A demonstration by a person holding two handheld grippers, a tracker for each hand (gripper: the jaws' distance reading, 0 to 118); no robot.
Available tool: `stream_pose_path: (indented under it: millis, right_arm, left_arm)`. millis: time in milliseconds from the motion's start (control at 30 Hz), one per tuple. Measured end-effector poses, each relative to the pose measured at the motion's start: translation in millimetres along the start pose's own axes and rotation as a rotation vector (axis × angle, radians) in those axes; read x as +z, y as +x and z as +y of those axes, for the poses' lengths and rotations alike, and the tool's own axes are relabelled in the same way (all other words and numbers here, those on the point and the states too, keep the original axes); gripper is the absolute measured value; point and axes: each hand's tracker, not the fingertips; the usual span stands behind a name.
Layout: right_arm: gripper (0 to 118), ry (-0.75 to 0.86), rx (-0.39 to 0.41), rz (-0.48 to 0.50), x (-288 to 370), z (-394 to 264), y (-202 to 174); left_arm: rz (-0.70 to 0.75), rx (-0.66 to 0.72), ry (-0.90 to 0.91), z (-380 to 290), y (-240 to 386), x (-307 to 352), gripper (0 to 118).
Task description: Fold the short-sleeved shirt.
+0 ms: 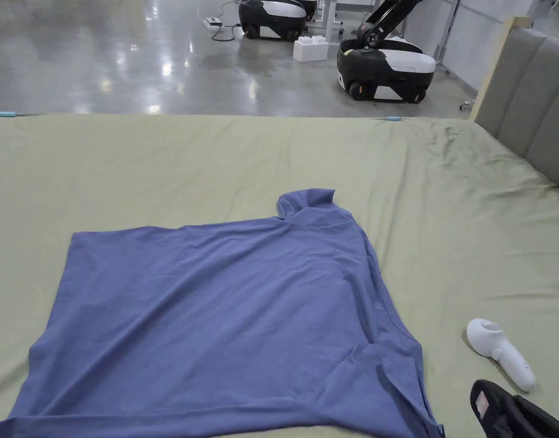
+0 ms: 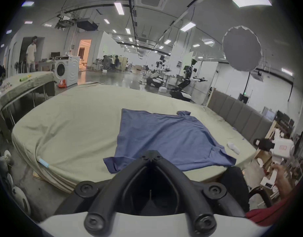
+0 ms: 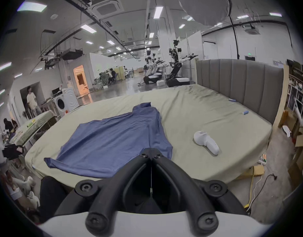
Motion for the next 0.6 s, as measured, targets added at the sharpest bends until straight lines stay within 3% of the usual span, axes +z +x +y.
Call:
stream_pose_path:
  millis: [67, 133, 167, 200, 233, 267, 300, 400, 467, 533, 567, 600]
  right_arm:
    - [3, -0.007, 0.004, 0.044, -13.7, 12.2, 3.0]
    - [5, -0.045, 0.046, 0.003, -40.2, 21.7, 2.6]
    - [26, -0.103, 0.086, -0.033, -57.1, 22.8, 3.9]
    - [85, -0.219, 0.107, -0.048, -84.1, 16.7, 15.5]
    - [112, -0.383, 0.126, -0.068, -104.7, 10.1, 21.0]
    - [111, -0.431, 0.132, -0.041, -120.4, 1.2, 27.6]
    - [101, -0.491, 0.114, -0.003, -133.5, -8.1, 32.8]
    - [81, -0.657, 0.092, -0.039, -161.8, -33.6, 50.8]
    - [80, -0.736, 0.067, -0.043, -172.9, -47.5, 59.2]
    - [68, -0.666, 0.004, -0.026, -165.7, -42.3, 63.5]
    - [47, -0.673, 0.001, -0.003, -163.6, -36.8, 65.3]
    - [9, -0.671, 0.002, 0.068, -157.8, -31.6, 60.6]
  left_arm:
    - [-0.04, -0.001, -0.026, 0.1, 0.2, -5.6, 0]
    - [-0.042, -0.003, -0.032, -1.6, 7.4, -4.6, 0]
    - [-0.04, -0.008, -0.032, -2.0, 8.6, -4.9, 0]
    - [-0.048, -0.008, -0.034, -2.1, 9.0, -5.5, 0]
    - [-0.054, -0.003, -0.035, -2.6, 9.8, -5.4, 0]
    - [-0.058, 0.0, -0.033, -3.7, 10.6, -4.9, 0]
    - [-0.063, 0.006, -0.033, -4.6, 11.0, -4.7, 0]
    - [-0.051, 0.008, -0.04, -7.0, 10.4, -6.0, 0]
    - [-0.043, 0.017, -0.047, -8.1, 6.8, -7.3, 0]
    - [-0.045, 0.037, -0.057, -9.0, 4.8, -9.8, 0]
    - [-0.041, 0.042, -0.061, -8.4, 3.8, -11.1, 0]
    - [-0.038, 0.046, -0.066, -6.9, 2.0, -12.8, 0]
